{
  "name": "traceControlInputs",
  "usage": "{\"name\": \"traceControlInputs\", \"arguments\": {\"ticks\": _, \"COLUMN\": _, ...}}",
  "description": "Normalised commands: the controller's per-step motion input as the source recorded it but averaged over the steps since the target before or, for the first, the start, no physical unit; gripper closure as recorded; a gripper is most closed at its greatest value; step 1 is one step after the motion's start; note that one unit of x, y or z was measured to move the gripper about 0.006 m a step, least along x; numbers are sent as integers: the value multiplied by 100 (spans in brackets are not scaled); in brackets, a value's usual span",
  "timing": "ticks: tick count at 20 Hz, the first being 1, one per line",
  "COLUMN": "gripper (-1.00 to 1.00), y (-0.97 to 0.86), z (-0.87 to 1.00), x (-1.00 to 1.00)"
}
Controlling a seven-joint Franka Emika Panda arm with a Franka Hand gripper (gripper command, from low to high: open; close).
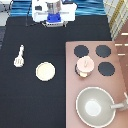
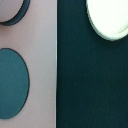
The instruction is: Take the lid off the pot, put the pot on the plate, and use the tool to push the pot to the front of the table.
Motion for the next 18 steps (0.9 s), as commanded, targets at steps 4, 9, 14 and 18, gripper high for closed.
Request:
{"name": "traceControlInputs", "arguments": {"ticks": 4, "gripper": -100, "y": 38, "z": 14, "x": 52}}
{"name": "traceControlInputs", "arguments": {"ticks": 9, "gripper": -100, "y": 63, "z": 66, "x": 87}}
{"name": "traceControlInputs", "arguments": {"ticks": 14, "gripper": -100, "y": 58, "z": 74, "x": 93}}
{"name": "traceControlInputs", "arguments": {"ticks": 18, "gripper": -100, "y": 58, "z": 68, "x": 92}}
